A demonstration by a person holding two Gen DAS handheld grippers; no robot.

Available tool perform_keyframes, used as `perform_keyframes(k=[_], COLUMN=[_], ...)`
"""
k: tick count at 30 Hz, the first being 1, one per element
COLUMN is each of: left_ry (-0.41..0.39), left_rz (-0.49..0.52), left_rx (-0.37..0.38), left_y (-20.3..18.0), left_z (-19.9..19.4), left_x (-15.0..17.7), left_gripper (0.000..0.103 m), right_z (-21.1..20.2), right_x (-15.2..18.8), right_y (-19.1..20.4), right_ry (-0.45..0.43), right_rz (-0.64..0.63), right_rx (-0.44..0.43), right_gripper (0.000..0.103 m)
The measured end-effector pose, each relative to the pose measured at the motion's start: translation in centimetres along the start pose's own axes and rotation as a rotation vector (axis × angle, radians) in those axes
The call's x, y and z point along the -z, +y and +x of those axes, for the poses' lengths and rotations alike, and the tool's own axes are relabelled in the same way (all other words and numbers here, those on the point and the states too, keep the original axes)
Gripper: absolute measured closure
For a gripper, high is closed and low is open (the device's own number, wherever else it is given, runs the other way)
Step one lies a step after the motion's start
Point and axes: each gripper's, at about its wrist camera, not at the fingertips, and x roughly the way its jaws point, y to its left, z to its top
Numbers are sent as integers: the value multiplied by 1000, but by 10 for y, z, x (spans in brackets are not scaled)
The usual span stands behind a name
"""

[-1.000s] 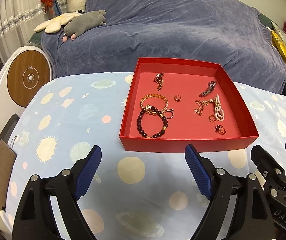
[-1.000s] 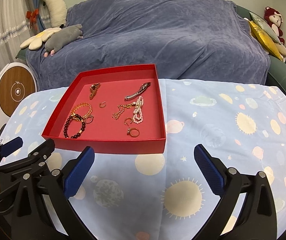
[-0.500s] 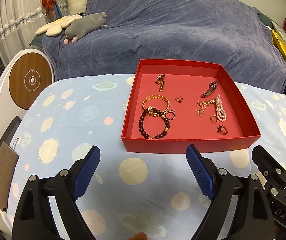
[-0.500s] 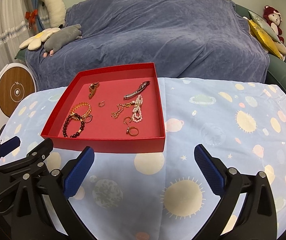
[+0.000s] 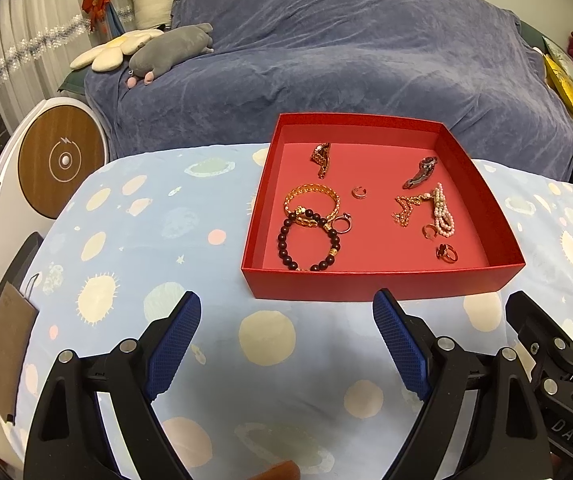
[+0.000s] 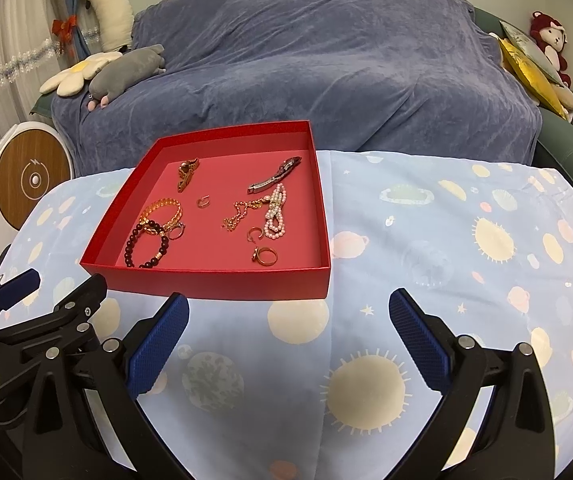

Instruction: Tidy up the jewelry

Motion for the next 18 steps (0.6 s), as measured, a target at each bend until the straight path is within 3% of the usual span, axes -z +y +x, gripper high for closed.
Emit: perform_keyframes(k=[18], left_ry=[-9], left_rz=[-6], left_rx=[-29], left_y=[0], left_z=[0], left_x=[4], left_gripper=[18], right_z=[2], right_x=[3], right_y=[3], right_ry=[18], right_rz=[-17], right_rx=[-3], right_gripper=[5])
